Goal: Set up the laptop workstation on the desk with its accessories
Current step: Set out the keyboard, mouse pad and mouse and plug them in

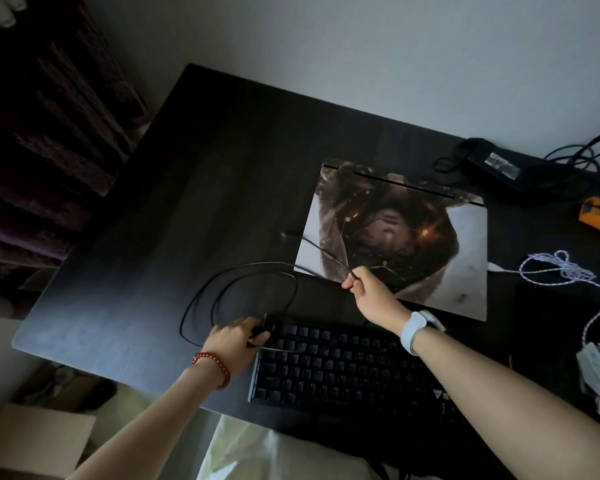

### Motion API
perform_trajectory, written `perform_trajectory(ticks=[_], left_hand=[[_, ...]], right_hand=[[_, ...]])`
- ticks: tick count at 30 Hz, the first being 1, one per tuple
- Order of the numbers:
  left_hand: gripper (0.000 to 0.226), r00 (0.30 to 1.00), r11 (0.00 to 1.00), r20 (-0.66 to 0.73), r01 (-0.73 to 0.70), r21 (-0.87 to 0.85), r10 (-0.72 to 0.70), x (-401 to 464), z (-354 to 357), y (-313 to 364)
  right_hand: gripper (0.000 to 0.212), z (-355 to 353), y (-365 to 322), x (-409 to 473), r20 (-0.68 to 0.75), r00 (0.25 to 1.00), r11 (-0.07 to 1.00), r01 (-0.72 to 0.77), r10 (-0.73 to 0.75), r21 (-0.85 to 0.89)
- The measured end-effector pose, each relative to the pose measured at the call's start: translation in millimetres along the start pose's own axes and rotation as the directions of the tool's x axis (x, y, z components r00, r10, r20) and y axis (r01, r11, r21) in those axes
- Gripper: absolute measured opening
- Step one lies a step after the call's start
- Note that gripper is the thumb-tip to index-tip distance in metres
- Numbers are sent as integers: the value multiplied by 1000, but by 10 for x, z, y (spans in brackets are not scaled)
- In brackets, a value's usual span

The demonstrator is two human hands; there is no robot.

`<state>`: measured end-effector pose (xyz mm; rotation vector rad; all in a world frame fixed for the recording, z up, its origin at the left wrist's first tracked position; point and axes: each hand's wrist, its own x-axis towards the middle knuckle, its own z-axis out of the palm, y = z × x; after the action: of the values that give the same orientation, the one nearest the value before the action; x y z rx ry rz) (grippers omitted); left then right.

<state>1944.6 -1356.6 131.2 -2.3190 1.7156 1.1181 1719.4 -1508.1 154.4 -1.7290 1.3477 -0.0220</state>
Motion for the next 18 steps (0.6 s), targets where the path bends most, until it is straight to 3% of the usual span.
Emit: perform_trajectory(ticks=[5, 10, 14, 18], left_hand=[[37, 982, 954, -22, 177, -242, -188, 63, 111, 138], [33, 956, 881, 45, 285, -378, -290, 197, 88, 167], [30, 935, 800, 14, 312, -513, -355, 283, 91, 210], [30, 945, 800, -43, 249, -546, -324, 295, 99, 226]], right_hand=[[19, 65, 285, -302, 37, 997, 988, -61, 67, -140], [16, 204, 406, -499, -152, 988, 956, -37, -8, -291], [20, 131, 633, -669, -283, 958, 853, -179, 38, -490], [23, 219, 799, -863, -308, 943, 876, -248, 122, -413]])
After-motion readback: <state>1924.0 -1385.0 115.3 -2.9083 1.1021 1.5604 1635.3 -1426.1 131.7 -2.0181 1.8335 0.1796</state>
